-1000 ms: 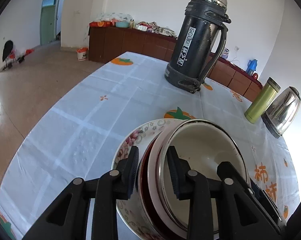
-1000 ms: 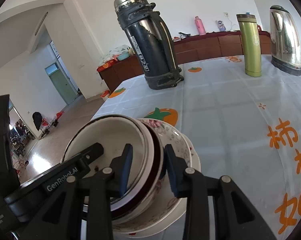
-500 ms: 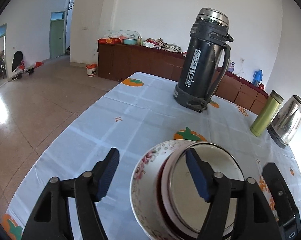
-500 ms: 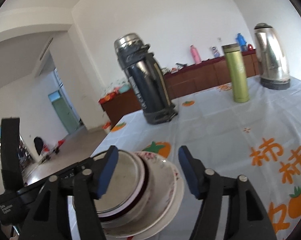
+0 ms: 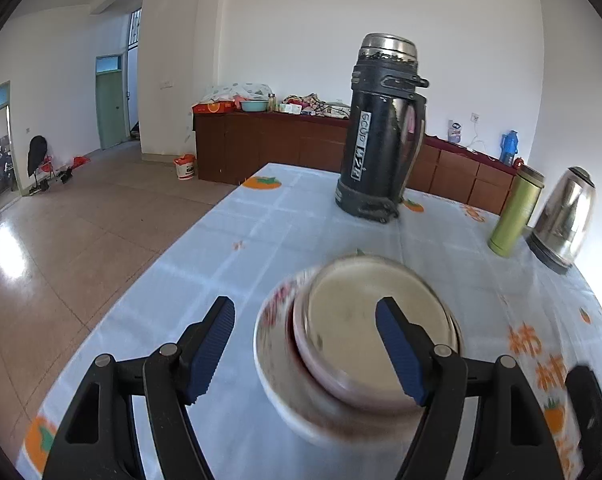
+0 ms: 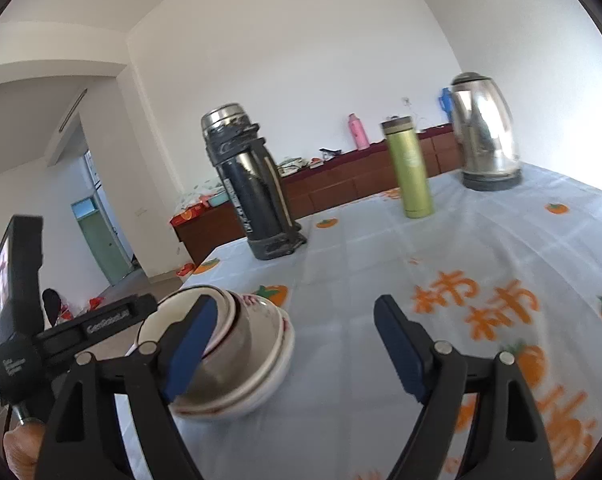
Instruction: Organize plates and bowls
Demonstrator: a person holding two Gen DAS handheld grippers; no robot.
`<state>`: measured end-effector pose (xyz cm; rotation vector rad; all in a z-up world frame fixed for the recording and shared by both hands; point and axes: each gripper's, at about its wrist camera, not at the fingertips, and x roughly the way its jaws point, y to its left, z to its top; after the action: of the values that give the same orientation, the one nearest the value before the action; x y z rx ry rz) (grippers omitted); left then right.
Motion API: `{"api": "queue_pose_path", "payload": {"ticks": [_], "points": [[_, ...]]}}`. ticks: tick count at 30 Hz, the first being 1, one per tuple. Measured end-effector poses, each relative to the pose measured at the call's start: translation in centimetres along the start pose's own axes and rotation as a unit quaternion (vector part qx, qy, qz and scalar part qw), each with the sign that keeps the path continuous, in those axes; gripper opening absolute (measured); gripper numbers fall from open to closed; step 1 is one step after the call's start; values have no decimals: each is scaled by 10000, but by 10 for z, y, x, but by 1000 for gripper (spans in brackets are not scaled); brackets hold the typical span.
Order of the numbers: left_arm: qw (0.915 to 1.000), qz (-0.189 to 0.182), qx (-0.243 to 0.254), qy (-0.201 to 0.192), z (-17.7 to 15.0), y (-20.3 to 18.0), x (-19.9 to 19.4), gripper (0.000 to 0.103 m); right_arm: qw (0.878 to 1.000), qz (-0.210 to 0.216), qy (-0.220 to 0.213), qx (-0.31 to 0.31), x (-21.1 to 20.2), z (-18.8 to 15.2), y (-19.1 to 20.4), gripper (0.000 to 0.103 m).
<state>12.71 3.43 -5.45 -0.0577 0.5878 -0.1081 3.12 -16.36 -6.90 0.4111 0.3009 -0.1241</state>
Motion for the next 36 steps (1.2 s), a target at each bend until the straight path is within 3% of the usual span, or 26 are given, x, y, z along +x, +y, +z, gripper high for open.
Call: {"api": "queue_pose_path", "payload": {"ticks": [4,10,15,24,29,36], "points": [[9997,112,80,220,-21,0,-24,75,9999,-34,-37,91,-28,1,-2,85],[9992,242,286,-170,-23,-8,-86,75,9997,68,-236,-76,-77,2,16,97],[9986,270,350,-283,-27,-10,-114,75,9990,221,-310,-249,-100,6,31,100],[9979,439,421,-239,-25,-12,-118,77,9988,254,-247,-324,-101,14,39,103],[9976,494,443,-211,-26,-9,-118,82,9987,189,53,-469,-93,16,46,103],[9972,566,426,-221,-26,-7,-118,87,9988,254,-54,-409,-101,18,47,103]]}}
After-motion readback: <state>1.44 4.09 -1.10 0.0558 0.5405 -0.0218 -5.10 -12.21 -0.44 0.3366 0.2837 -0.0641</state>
